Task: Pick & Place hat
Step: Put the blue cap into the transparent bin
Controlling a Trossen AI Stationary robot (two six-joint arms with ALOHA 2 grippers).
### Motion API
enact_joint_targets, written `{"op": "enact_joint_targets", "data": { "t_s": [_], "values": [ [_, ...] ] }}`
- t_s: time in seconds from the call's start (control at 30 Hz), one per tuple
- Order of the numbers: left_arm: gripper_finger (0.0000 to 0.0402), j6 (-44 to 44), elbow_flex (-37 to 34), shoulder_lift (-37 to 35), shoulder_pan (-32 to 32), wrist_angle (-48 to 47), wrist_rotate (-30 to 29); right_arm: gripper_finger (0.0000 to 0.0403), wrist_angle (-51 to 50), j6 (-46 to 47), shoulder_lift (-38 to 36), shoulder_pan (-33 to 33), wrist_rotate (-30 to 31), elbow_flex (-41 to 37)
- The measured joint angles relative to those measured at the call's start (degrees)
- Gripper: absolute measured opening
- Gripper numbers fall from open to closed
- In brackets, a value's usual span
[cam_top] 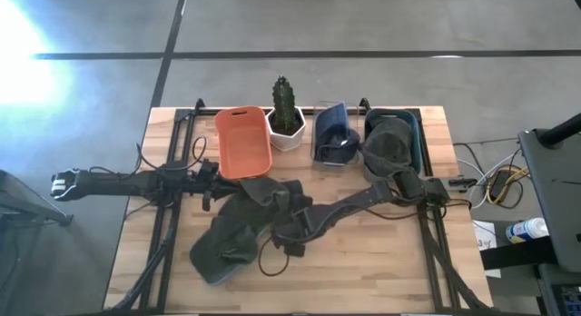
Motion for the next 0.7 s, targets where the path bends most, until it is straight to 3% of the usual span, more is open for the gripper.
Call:
{"op": "enact_joint_targets", "data": {
  "t_s": [0.13,0.47,0.57,0.7],
  "values": [
    [0.0094,0.00,0.02,0.00,0.00,0.00,0.02,0.0021,-0.14,1.50,-0.51,-0.04,-0.95,0.00],
    [0.0094,0.00,0.00,0.00,0.00,0.00,0.04,0.0014,-2.33,4.69,-8.68,0.76,1.77,0.04],
    [0.0094,0.00,0.02,0.00,0.00,0.00,0.04,0.0014,-3.32,9.52,-13.06,0.94,6.24,0.09],
    [0.0094,0.00,0.02,0.00,0.00,0.00,0.04,0.0014,-3.30,15.34,-18.88,1.81,17.41,-0.16]
  ]
}}
